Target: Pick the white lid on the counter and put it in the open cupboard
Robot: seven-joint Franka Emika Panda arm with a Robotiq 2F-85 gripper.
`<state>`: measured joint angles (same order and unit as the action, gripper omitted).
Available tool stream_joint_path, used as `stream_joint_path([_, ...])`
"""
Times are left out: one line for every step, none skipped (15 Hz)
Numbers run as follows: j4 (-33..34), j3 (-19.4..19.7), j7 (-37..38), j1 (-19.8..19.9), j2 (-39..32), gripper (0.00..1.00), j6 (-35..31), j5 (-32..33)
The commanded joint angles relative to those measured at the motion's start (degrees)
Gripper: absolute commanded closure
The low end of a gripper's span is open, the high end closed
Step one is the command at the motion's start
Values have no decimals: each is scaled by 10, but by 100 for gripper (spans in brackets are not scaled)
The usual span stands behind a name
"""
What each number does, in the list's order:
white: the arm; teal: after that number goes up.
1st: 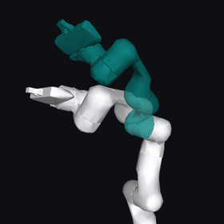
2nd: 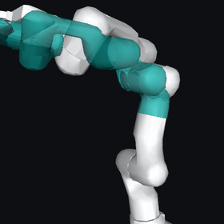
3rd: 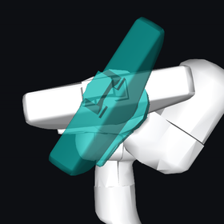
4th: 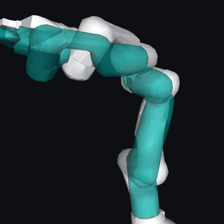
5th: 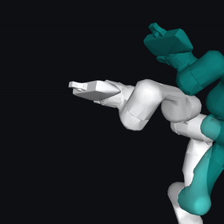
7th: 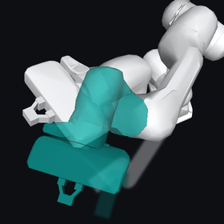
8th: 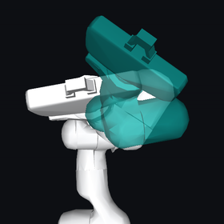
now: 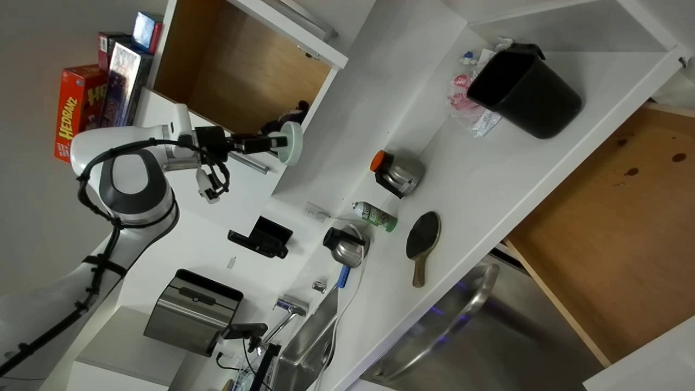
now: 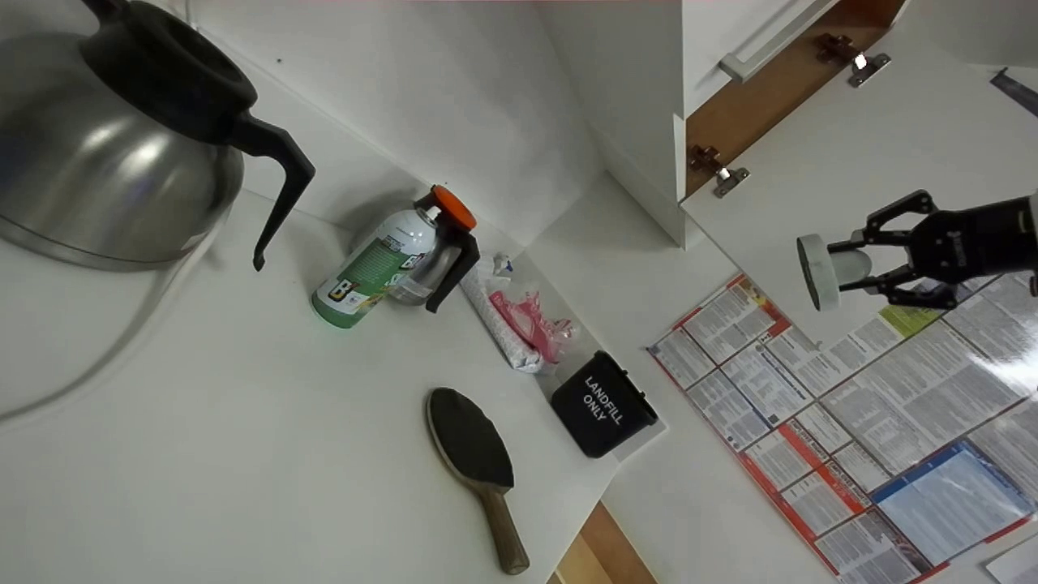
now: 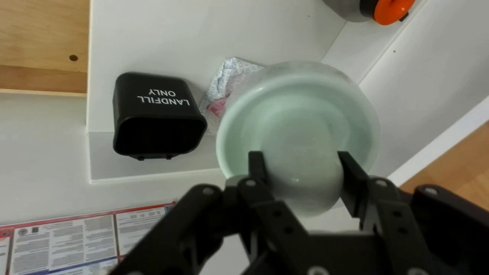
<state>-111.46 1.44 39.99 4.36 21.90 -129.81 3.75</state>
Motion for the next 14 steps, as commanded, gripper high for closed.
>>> stream_joint_path([58, -15, -13, 9, -26, 76, -25, -15])
stream_joint_path([72, -17, -13, 9, -32, 76, -28, -15])
stream_joint_path([89, -19, -15, 6, -40, 76, -28, -19])
stream_joint_path([107, -20, -19, 3, -49, 76, -26, -22])
stream_joint_path([127, -23, -23, -1, -61, 76, -24, -27])
stream_joint_path([144, -25, -26, -4, -72, 76, -24, -30])
stream_joint_path([163, -30, -25, -7, -86, 76, -23, -29])
stream_joint_path([181, -34, -26, -9, -99, 76, -22, -30])
stream_joint_path([200, -39, -24, -12, -114, 76, -21, -28])
stream_joint_path([217, -44, -21, -14, -128, 76, -22, -23])
stream_joint_path([234, -49, -20, -18, -142, 76, -21, -19])
stream_joint_path([248, -53, -17, -21, -155, 76, -22, -14])
stream_joint_path([263, -56, -15, -25, -169, 76, -23, -9])
stream_joint_path([277, -61, -11, -29, -184, 76, -24, -1])
